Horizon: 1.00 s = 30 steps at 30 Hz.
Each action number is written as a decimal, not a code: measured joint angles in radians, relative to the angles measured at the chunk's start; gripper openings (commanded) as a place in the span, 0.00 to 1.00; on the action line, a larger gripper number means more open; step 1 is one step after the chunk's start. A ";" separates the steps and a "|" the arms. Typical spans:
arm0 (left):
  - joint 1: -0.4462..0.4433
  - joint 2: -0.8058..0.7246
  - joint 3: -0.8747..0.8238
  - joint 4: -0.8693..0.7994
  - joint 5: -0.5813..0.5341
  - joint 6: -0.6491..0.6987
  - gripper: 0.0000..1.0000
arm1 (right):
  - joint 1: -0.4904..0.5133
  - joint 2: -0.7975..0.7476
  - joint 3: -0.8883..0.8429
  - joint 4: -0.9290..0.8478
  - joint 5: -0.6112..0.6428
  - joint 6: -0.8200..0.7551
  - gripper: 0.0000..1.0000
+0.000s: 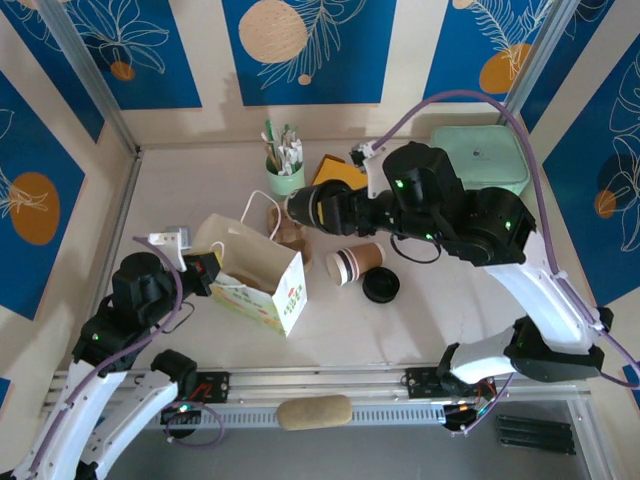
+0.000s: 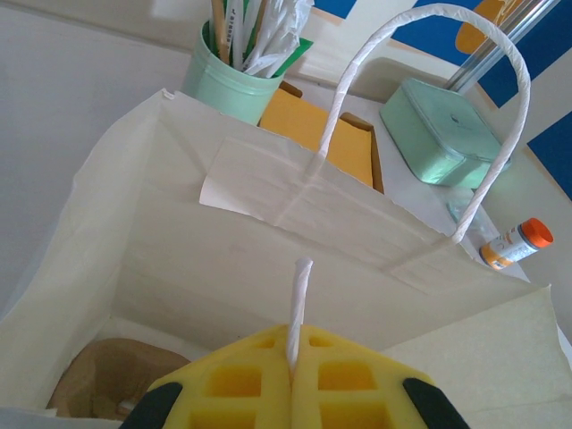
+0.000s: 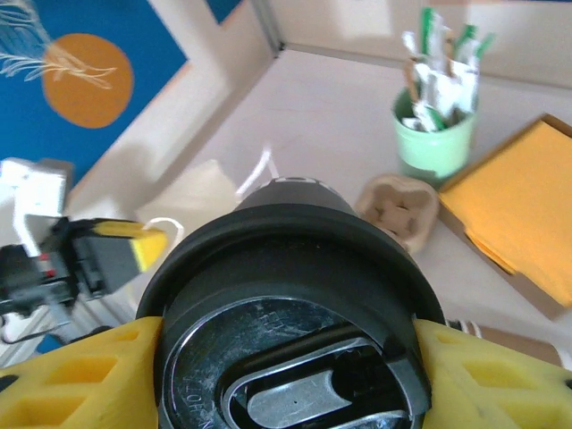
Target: Pack the takeout coffee
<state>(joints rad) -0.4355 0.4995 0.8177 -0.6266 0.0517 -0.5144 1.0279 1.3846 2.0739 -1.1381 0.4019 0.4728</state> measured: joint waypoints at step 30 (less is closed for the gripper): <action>0.004 -0.028 -0.013 0.006 0.011 0.000 0.00 | 0.113 0.554 0.555 -0.351 -0.167 -0.133 0.49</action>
<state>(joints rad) -0.4313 0.4713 0.8043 -0.6201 0.0631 -0.5144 1.1412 1.9381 2.6286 -1.4891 0.2352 0.3397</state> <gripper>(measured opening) 0.063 0.608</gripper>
